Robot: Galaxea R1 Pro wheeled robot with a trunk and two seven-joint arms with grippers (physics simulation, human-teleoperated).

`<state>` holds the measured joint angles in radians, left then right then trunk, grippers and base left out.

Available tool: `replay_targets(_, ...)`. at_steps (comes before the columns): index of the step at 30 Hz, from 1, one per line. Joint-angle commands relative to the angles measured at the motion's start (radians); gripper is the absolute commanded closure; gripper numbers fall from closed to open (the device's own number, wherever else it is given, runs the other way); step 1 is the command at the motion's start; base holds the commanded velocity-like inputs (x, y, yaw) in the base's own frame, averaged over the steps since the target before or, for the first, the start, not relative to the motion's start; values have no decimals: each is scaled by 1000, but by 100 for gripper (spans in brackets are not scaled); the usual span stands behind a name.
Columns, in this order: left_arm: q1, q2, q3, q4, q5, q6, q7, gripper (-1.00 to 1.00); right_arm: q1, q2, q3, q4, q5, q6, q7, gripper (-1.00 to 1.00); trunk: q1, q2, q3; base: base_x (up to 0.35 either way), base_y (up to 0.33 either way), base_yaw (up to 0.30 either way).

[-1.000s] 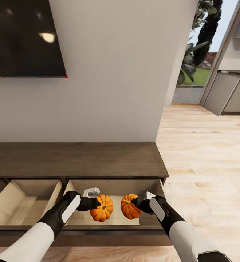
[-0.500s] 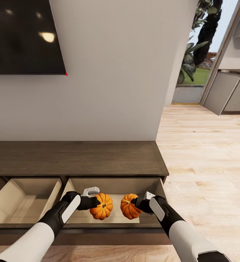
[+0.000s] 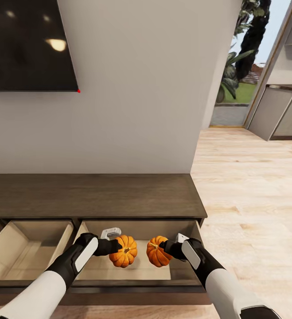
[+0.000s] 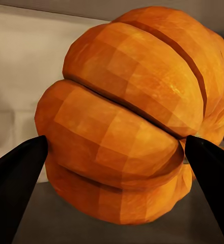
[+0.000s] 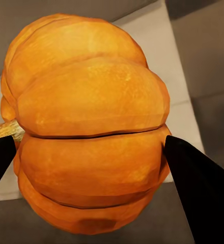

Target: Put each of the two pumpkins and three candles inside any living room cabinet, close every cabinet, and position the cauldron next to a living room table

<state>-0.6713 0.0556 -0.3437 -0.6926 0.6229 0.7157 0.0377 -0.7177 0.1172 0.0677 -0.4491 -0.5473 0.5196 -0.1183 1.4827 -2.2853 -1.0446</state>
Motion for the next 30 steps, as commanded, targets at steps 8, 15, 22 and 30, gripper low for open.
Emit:
replay_targets(8, -1, 1, -5, -1, 6, 2, 4, 100, 0, -1, 6, -2, -11, 3, -9, 100, 11, -21, -10, 7, 0, 0)
replay_targets(15, -1, 1, -5, -1, 6, 2, 4, 100, 0, -1, 6, -2, -11, 3, -9, 100, 38, -70, -32, 0, 0, 0)
replay_targets(22, -1, 1, -5, -3, 6, 1, 4, 100, 0, -2, 6, 0, -12, 2, -9, 100, 46, -84, -38, 0, 0, 0)
replay_targets(30, -1, 1, -5, -5, 6, 1, 4, 100, 0, -2, 6, 0, -14, 2, -10, 100, 46, -84, -38, 0, 0, 0)
